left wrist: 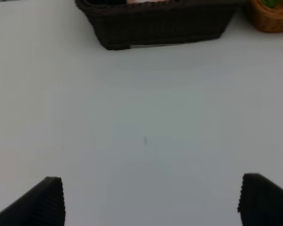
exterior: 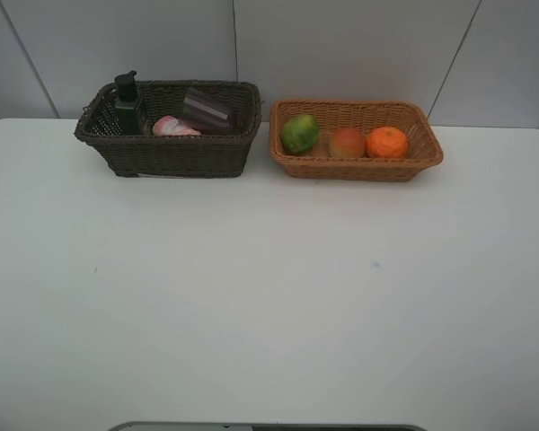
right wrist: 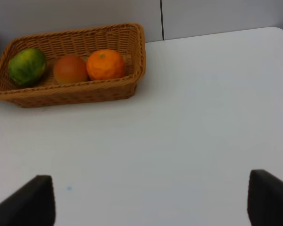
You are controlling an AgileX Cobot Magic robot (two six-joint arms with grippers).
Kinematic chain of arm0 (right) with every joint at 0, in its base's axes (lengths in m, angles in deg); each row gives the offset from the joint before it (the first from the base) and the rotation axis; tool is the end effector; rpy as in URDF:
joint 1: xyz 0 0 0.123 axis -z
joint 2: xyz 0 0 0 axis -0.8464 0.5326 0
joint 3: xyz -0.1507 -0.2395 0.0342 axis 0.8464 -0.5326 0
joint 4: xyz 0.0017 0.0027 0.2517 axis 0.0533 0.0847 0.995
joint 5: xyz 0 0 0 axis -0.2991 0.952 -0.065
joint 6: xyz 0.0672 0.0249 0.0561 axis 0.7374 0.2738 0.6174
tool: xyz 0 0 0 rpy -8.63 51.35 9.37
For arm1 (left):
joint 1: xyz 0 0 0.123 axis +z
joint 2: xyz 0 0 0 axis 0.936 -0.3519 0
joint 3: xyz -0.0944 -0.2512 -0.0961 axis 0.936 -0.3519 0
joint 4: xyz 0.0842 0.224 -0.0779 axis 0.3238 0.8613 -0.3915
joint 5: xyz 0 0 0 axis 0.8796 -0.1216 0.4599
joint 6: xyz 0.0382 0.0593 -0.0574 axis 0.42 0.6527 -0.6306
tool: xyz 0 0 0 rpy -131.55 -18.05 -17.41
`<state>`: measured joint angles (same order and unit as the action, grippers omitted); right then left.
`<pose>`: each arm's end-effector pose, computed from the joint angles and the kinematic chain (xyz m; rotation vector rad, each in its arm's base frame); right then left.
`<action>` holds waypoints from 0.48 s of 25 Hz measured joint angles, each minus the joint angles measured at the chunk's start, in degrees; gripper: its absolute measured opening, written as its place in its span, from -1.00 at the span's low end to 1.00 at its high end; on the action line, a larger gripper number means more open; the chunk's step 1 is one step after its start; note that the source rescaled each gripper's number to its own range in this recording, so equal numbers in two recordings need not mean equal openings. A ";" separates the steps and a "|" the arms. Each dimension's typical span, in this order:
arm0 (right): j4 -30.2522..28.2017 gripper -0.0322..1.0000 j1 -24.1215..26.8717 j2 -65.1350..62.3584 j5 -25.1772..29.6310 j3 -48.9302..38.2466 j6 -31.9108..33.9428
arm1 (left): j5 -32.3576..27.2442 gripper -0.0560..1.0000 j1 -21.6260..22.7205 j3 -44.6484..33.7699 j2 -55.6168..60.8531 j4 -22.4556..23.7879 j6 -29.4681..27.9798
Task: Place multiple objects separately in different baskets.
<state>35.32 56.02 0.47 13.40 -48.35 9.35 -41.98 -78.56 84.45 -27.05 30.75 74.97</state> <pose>-0.0089 -0.0075 0.2840 0.1014 2.0077 -0.0073 -0.0067 0.0021 0.2781 0.1227 2.0350 -0.1087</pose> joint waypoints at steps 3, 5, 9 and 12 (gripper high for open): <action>0.00 0.55 0.00 0.00 0.00 0.00 0.00 | 0.09 0.91 2.37 0.00 0.00 0.00 0.00; 0.00 0.55 0.00 0.00 0.00 0.00 0.00 | 0.09 0.91 2.78 0.00 0.00 0.00 0.02; 0.00 0.55 0.00 0.00 0.00 0.00 0.00 | 0.09 0.91 2.78 0.00 0.00 0.00 0.13; 0.00 0.55 0.00 0.00 0.00 0.00 0.00 | 0.09 0.91 2.78 0.00 0.00 0.00 0.17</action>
<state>35.32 56.02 0.47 13.40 -48.35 9.35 -41.88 -75.78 84.45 -27.05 30.75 75.14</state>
